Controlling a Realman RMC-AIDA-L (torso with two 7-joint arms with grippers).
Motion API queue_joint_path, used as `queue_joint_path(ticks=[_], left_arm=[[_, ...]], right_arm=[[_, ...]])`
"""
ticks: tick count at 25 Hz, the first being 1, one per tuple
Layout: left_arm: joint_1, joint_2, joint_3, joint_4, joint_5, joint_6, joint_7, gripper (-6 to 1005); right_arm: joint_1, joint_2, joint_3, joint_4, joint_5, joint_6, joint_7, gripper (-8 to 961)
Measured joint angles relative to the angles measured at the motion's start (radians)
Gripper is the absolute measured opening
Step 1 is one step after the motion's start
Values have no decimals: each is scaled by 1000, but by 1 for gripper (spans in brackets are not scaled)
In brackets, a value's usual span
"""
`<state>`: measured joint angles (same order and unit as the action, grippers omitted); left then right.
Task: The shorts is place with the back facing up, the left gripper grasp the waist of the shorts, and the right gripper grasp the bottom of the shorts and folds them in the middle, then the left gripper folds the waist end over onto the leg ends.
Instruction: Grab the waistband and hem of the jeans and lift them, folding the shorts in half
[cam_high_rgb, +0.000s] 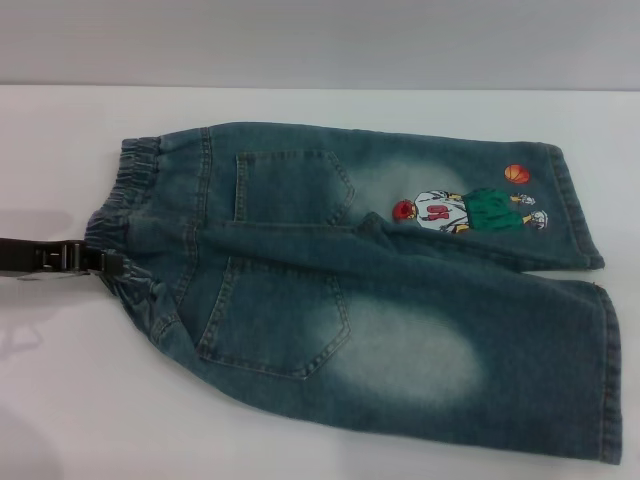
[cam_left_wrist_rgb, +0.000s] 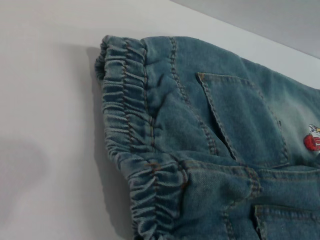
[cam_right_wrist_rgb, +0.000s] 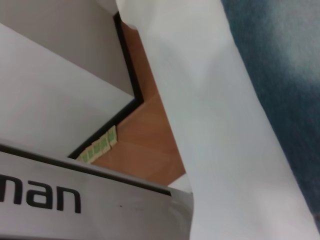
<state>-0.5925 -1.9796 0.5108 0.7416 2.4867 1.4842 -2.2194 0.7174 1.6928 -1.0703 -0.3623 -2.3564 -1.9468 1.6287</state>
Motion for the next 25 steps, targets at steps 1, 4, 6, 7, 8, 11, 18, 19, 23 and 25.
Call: queue_joint_path(ticks=[1, 4, 6, 7, 8, 11, 18, 19, 23, 25], left_arm=[[0, 0, 0, 0, 0, -2, 0, 68], [1, -1, 0, -1, 0, -5, -1, 69], [1, -1, 0, -3, -1, -9, -2, 70], [1, -1, 0, -4, -1, -11, -2, 70], [0, -1, 0, -6, -1, -12, -2, 71], [-4, -1, 0, -12, -1, -14, -3, 72], [-9, -1, 0, -13, -2, -17, -2, 75], [-9, -1, 0, -13, -2, -18, -2, 75], [-12, -1, 0, -13, -2, -21, -2, 77], [-13, -2, 0, -13, -2, -22, -3, 77]], right_arm=[[3, -1, 7, -3, -14, 0, 4, 591], [4, -3, 42, -20, -59, -1, 10, 591], [4, -4, 70, -32, -88, -2, 13, 591], [3, -4, 88, -40, -107, -2, 15, 591], [3, -4, 101, -46, -123, -2, 18, 590], [2, -4, 119, -55, -152, 4, 27, 590], [-5, 6, 113, -75, -177, 49, 51, 590], [-6, 7, 113, -75, -177, 60, 54, 591], [-7, 19, 108, -75, -197, 103, 65, 591], [-7, 29, 108, -78, -205, 113, 68, 591]])
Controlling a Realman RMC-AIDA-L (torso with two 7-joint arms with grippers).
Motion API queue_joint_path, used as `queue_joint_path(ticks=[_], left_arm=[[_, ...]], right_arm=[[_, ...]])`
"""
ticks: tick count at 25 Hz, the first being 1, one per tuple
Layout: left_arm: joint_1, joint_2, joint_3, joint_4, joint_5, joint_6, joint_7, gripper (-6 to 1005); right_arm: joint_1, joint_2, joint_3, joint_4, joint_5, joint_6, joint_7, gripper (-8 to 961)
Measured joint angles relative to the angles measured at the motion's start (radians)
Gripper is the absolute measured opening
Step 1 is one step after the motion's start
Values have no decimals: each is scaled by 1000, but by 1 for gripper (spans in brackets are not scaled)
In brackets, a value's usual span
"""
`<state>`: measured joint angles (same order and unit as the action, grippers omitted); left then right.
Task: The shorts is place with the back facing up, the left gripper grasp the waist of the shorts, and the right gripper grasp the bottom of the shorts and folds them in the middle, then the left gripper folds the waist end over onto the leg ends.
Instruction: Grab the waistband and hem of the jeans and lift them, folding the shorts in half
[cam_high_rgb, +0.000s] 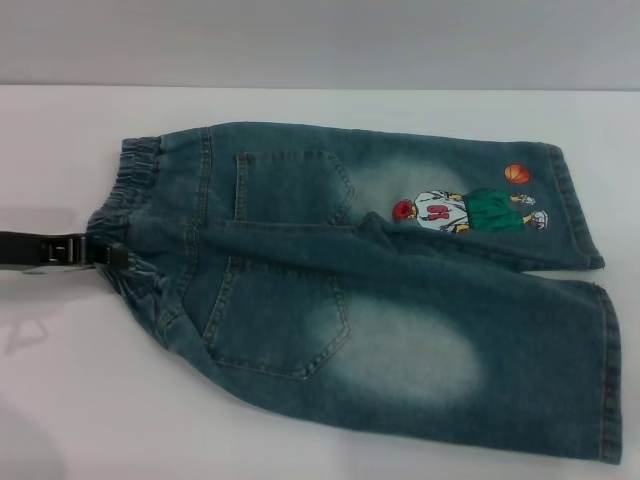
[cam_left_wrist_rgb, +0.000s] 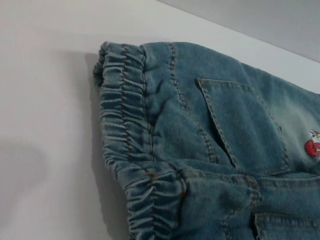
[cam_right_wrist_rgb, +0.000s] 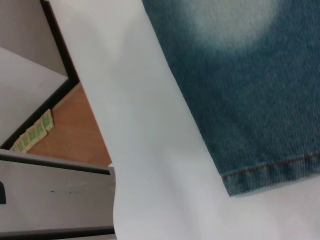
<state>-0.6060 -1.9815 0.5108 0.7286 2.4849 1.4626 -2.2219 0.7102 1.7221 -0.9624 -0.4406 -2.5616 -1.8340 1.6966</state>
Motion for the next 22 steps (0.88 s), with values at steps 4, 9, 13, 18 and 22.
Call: queue_joint_path(ticks=[4, 9, 13, 18, 22], left_arm=[[-3, -1, 0, 0, 0, -1, 0, 79], [-4, -3, 0, 0, 0, -4, 0, 81], [-5, -4, 0, 0, 0, -5, 1, 83], [-4, -4, 0, -1, 0, -6, 2, 85], [-4, -5, 0, -2, 0, -6, 3, 86]], right_arm=[[0, 15, 0, -14, -1, 3, 1, 591], [1, 28, 0, -21, -3, 6, 2, 590], [5, 34, 1, -21, -11, 8, 5, 590], [9, 45, 1, -21, -13, 20, 6, 590], [10, 53, 1, -26, -21, 31, 15, 591]])
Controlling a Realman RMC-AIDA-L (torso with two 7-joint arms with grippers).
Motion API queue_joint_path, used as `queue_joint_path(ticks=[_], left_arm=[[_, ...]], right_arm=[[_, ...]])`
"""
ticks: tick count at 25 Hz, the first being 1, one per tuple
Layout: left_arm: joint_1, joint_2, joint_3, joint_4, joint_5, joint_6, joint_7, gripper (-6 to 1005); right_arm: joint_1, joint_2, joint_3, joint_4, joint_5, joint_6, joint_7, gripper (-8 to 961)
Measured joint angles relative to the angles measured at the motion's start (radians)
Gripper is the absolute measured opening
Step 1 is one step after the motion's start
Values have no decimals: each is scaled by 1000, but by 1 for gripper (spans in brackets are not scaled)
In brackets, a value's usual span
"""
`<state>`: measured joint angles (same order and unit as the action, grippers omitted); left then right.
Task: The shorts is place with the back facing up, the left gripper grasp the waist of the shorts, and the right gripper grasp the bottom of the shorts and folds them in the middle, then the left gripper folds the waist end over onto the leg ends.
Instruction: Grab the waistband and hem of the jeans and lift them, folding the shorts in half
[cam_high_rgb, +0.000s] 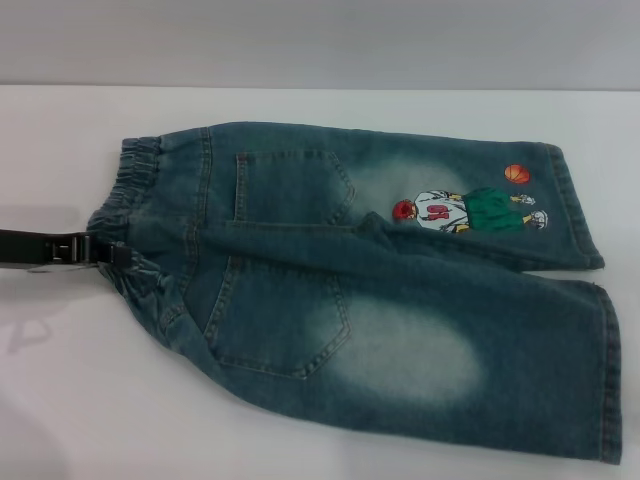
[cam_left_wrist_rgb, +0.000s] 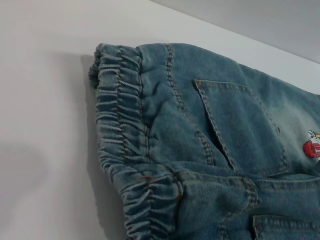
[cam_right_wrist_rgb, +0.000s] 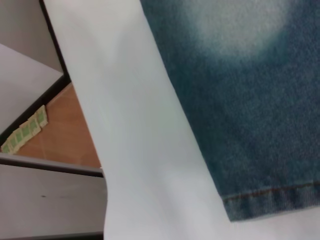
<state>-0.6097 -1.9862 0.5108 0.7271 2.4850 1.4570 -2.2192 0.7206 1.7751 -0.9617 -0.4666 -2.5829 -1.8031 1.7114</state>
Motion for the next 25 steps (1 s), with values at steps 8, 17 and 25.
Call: queue_joint_path(ticks=[8, 17, 25], left_arm=[[3, -2, 0, 0, 0, 0, 1, 90], [7, -2, 0, 0, 0, 1, 1, 93], [8, -3, 0, 0, 0, 3, 1, 96]], right_arm=[[-3, 31, 0, -38, -26, 4, 11, 590], [2, 47, 0, -48, -32, 5, 14, 591], [4, 57, 0, -58, -52, 8, 15, 591]])
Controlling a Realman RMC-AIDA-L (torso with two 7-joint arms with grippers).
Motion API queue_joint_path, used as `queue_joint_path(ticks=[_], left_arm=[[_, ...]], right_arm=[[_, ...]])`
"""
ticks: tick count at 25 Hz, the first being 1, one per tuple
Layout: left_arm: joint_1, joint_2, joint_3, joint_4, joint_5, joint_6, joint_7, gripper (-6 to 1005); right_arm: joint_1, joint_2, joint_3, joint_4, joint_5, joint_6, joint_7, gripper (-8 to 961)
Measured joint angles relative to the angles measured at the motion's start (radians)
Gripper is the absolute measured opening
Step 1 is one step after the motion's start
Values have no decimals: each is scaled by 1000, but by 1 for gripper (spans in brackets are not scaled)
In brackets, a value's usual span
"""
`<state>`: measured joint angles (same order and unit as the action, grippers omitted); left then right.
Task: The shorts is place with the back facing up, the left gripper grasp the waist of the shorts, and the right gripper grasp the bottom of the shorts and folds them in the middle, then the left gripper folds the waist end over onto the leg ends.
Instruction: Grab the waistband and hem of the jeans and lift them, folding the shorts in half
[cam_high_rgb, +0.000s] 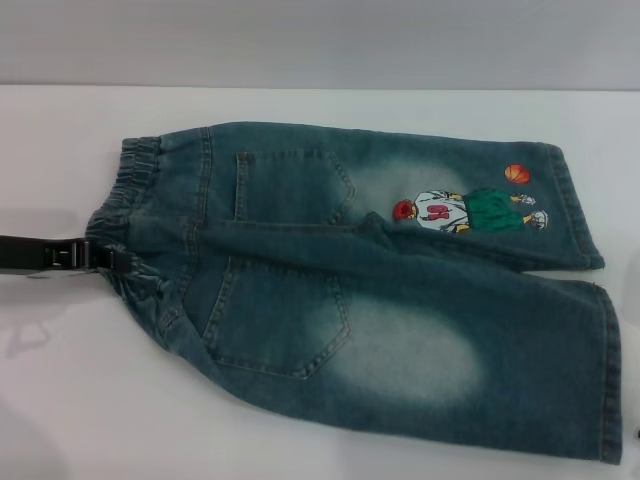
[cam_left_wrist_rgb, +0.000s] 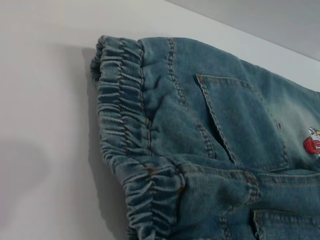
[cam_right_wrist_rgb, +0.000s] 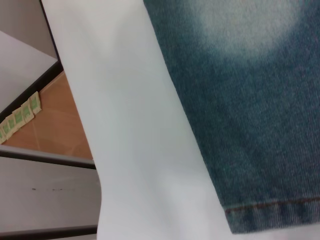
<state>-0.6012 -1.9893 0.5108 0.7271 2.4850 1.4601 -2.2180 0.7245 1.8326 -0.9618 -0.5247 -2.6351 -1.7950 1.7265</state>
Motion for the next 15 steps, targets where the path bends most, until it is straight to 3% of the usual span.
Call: queue_joint_path(ticks=[15], left_arm=[[-2, 0, 0, 0, 0, -3, 0, 102]], right_arm=[[9, 21, 0, -15, -16, 3, 1, 590]])
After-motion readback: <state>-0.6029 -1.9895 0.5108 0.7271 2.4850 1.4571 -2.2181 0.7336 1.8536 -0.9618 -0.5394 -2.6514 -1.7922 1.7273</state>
